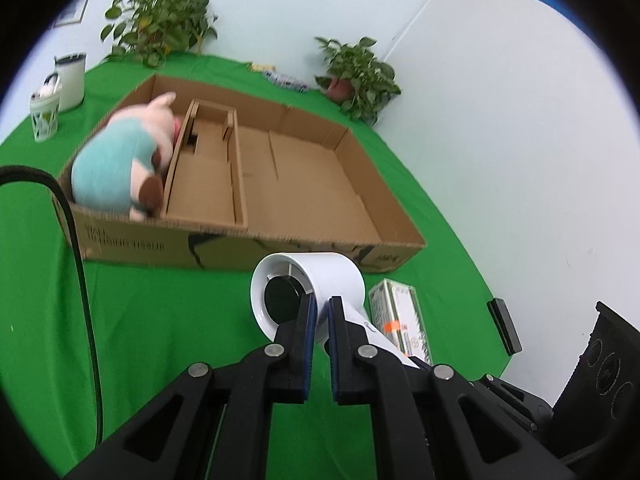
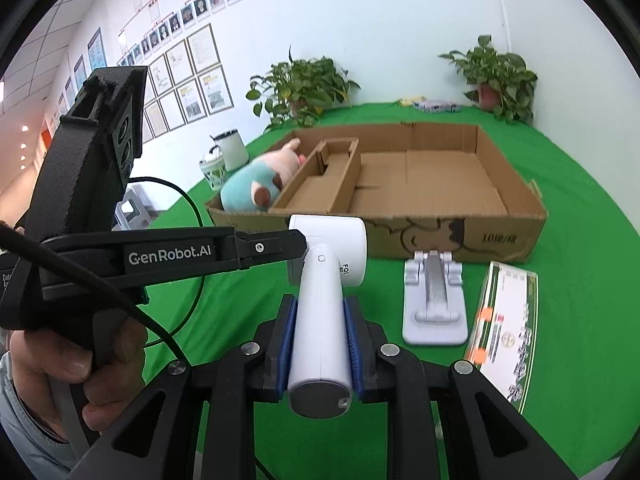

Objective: Organize objects
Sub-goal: 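Lift the hair dryer with both tools and carry it over the large box, then lower the hair dryer into the large box and open the right tool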

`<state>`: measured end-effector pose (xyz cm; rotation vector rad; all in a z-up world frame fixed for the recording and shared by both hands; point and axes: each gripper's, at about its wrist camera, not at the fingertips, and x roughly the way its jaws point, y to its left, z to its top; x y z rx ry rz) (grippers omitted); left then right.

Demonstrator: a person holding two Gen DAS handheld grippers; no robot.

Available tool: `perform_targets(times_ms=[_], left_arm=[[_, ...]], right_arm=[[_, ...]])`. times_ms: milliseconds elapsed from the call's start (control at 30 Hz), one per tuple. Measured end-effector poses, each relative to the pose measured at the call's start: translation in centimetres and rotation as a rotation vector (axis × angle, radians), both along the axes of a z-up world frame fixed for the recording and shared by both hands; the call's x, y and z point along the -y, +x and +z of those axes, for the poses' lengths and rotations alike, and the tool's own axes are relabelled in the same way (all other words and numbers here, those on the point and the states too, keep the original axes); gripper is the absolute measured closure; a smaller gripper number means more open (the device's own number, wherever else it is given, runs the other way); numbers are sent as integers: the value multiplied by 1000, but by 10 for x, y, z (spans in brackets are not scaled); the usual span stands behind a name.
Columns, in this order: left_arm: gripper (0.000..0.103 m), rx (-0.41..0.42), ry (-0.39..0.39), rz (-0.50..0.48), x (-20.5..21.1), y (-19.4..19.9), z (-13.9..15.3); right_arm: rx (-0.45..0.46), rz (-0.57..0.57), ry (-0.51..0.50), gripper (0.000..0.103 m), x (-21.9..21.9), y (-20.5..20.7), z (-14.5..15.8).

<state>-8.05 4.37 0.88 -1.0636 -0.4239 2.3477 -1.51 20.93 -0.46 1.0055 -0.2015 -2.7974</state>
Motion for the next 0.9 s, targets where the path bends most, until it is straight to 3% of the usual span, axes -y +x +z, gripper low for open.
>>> perform_targets(times_ms=[233, 467, 733, 900], left_arm=[[98, -98, -38, -26, -7, -26, 39], [98, -125, -69, -49, -12, -75, 59], [98, -110, -107, -77, -19, -142, 57], [98, -57, -142, -102, -28, -191, 36]], right_arm=[[-68, -17, 7, 81, -3, -25, 29], [-78, -29, 8, 81, -12, -72, 50], [-44, -48, 33, 81, -16, -148, 48], [4, -69, 20, 80, -24, -197, 29]])
